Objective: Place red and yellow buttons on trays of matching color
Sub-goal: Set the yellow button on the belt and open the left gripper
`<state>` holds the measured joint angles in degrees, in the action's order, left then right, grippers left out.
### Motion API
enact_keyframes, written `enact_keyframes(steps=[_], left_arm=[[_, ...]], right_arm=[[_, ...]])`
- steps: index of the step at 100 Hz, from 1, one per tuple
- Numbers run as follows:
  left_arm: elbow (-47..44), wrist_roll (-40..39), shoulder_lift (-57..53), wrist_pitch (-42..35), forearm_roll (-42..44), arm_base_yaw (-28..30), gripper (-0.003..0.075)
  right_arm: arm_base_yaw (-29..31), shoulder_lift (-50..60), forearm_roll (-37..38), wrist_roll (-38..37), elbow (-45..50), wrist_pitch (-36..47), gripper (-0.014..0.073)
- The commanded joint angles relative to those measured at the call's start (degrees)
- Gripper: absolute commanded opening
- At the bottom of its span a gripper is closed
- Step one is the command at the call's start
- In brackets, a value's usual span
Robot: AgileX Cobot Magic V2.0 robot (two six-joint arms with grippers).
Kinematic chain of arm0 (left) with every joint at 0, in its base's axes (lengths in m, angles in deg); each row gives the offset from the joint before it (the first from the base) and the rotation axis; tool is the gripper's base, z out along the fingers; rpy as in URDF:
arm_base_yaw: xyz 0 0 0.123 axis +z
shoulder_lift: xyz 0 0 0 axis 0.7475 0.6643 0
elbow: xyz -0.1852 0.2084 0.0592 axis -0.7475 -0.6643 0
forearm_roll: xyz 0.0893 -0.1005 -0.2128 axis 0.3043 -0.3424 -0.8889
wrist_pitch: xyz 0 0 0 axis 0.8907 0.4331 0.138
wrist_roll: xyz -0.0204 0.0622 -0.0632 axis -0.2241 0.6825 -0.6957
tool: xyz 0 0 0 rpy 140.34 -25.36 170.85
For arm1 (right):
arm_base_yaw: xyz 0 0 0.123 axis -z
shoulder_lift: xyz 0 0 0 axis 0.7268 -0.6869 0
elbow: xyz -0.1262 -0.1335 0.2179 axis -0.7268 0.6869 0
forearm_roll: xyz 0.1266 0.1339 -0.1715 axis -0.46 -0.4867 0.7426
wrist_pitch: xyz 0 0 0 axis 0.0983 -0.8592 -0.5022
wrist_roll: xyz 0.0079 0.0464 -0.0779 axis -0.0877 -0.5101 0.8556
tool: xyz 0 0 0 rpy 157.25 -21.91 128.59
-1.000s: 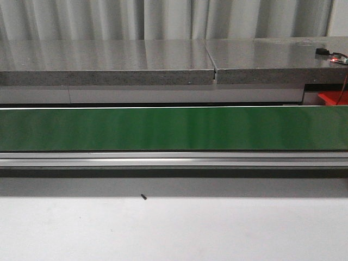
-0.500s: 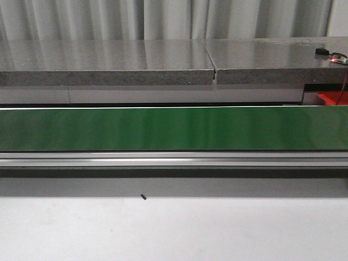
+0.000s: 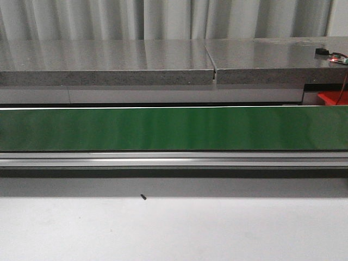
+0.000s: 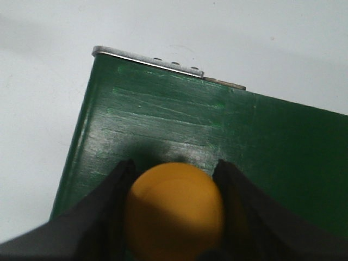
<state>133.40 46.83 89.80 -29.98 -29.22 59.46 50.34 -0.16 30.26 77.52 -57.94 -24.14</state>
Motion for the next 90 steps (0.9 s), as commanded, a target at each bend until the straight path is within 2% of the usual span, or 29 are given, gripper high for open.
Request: enact_keyframes(steps=[1, 11, 18, 42, 56, 64, 90], left_arm=[[1.21, 0.02, -1.46, -3.12, -0.89, -0.4, 0.0073], [1.09, 0.06, -1.26, -3.37, -0.79, -0.4, 0.0081], [1.09, 0.28, -1.26, -3.37, -0.79, -0.4, 0.0115], [1.09, 0.48, -1.26, -2.93, -0.89, -0.4, 0.0384], [1.09, 3.04, -1.81, -2.71, -3.32, -0.53, 0.0482], [1.09, 4.55, -2.55, -2.82, -5.96, -0.53, 0.0505], [3.11, 4.55, -5.44, -3.33, -6.96, -0.53, 0.0506]], right_arm=[[0.07, 0.25, -0.8, 0.17, -1.37, 3.15, -0.0069], [0.07, 0.25, -0.8, 0.17, -1.37, 3.15, -0.0069], [0.07, 0.25, -0.8, 0.17, -1.37, 3.15, -0.0069], [0.07, 0.25, -0.8, 0.17, -1.37, 3.15, -0.0069], [0.07, 0.25, -0.8, 0.17, -1.37, 3.15, -0.0069], [0.07, 0.25, -0.8, 0.17, -1.37, 3.15, -0.0069], [0.07, 0.25, -0.8, 0.17, -1.37, 3.15, -0.0069]])
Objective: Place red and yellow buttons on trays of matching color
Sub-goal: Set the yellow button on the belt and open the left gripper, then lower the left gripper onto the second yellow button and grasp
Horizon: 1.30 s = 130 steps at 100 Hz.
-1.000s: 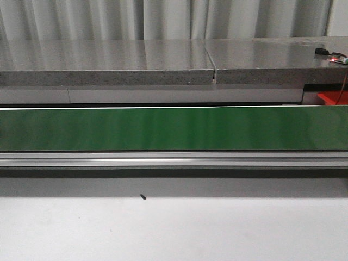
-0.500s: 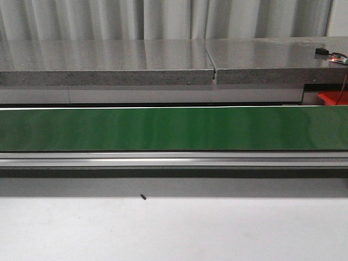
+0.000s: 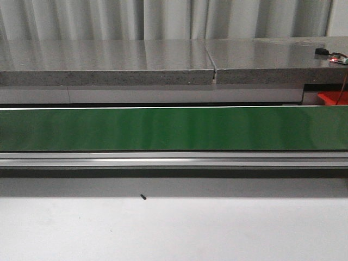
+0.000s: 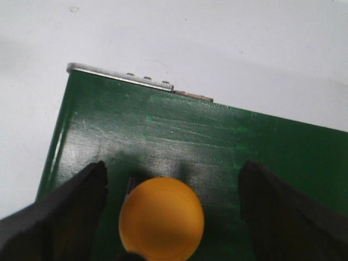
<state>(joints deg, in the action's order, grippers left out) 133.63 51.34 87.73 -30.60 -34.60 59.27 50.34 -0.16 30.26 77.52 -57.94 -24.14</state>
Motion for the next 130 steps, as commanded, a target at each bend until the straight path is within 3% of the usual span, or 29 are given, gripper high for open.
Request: enact_keyframes(steps=[1, 27, 70, 130], left_arm=[[3.02, 0.04, -3.48, -2.73, -1.58, -0.34, 0.0506], [8.39, 0.04, -3.88, -3.12, -1.46, 2.5, 0.0505], [11.3, -0.07, 1.55, -6.13, 1.39, 14.38, 0.0504], [26.39, -1.06, 16.92, -6.05, 8.22, 15.3, 0.0503]], right_arm=[[0.07, 0.25, -0.8, 0.17, -1.37, 3.15, -0.0069], [0.07, 0.25, -0.8, 0.17, -1.37, 3.15, -0.0069], [0.07, 0.25, -0.8, 0.17, -1.37, 3.15, -0.0069], [0.07, 0.25, -0.8, 0.17, -1.37, 3.15, -0.0069]])
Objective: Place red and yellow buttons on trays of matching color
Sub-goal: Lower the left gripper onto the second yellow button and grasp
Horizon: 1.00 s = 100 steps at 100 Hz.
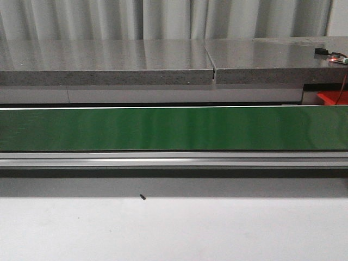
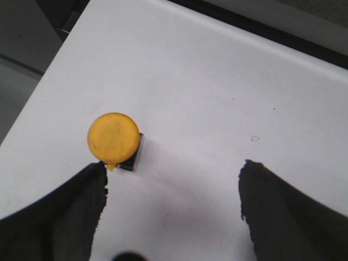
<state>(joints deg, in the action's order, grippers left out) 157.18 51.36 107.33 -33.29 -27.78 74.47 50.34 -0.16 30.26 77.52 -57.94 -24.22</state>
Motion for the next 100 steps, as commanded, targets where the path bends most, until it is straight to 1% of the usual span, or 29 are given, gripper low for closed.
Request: enact_keyframes(steps=[1, 16, 50, 61, 100], left_arm=[[3.15, -1.29, -2.58, -3.35, 1.69, 0.1, 0.0503], [5.37, -3.51, -0.99, -3.37, 5.73, 0.22, 0.0503], [11.14, -4.28, 4.59, -3.18, 6.12, 0.51, 0.0503], [12.55, -4.59, 6.23, -2.82, 7.8, 0.76, 0.0503], [14.73, -5.15, 10.67, -2.31, 8.39, 1.82, 0.0503]], right_arm=[[0.07, 0.25, -0.8, 0.17, -1.37, 3.23, -0.0069], [0.07, 0.25, -0.8, 0.17, -1.37, 3.23, -0.0069], [0.07, 0.25, -0.8, 0.17, -1.37, 3.23, -0.0069], [0.07, 0.25, -0.8, 0.17, -1.37, 3.23, -0.0069], [0.07, 0.25, -0.8, 0.17, -1.37, 3.23, -0.0069]])
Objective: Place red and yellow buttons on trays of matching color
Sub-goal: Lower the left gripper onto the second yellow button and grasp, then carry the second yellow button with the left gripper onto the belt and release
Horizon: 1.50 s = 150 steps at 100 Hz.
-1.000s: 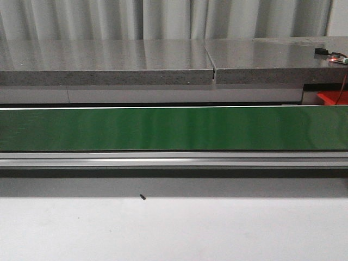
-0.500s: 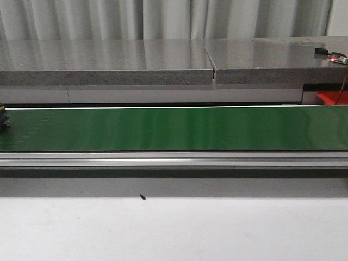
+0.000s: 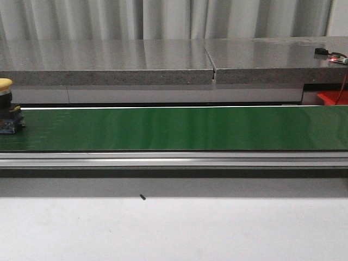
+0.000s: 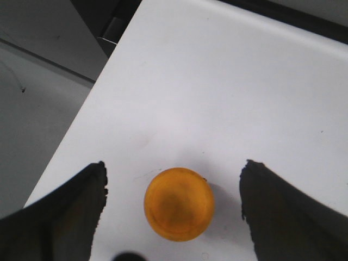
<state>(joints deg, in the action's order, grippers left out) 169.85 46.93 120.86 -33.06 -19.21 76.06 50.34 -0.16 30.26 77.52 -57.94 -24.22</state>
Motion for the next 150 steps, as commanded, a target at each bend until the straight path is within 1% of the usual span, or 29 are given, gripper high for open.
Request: enact_keyframes(steps=[1, 80, 130, 139, 150], left_arm=[[2.17, -0.72, -2.82, -2.55, -0.19, 0.23, 0.0503], [2.17, -0.72, -1.58, -4.32, -0.84, 0.23, 0.0503], [2.17, -0.61, 1.08, -3.44, -1.26, 0.23, 0.0503], [2.17, -0.61, 1.08, -3.44, -1.49, 0.23, 0.0488], [2.17, -0.61, 1.08, -3.44, -1.49, 0.23, 0.0434]], right_arm=[[0.07, 0.25, -0.8, 0.17, -1.37, 3.23, -0.0069], [0.07, 0.25, -0.8, 0.17, -1.37, 3.23, -0.0069], [0.07, 0.25, -0.8, 0.17, -1.37, 3.23, -0.0069], [0.07, 0.25, -0.8, 0.17, -1.37, 3.23, -0.0069], [0.07, 0.25, -0.8, 0.17, -1.37, 3.23, -0.0069]])
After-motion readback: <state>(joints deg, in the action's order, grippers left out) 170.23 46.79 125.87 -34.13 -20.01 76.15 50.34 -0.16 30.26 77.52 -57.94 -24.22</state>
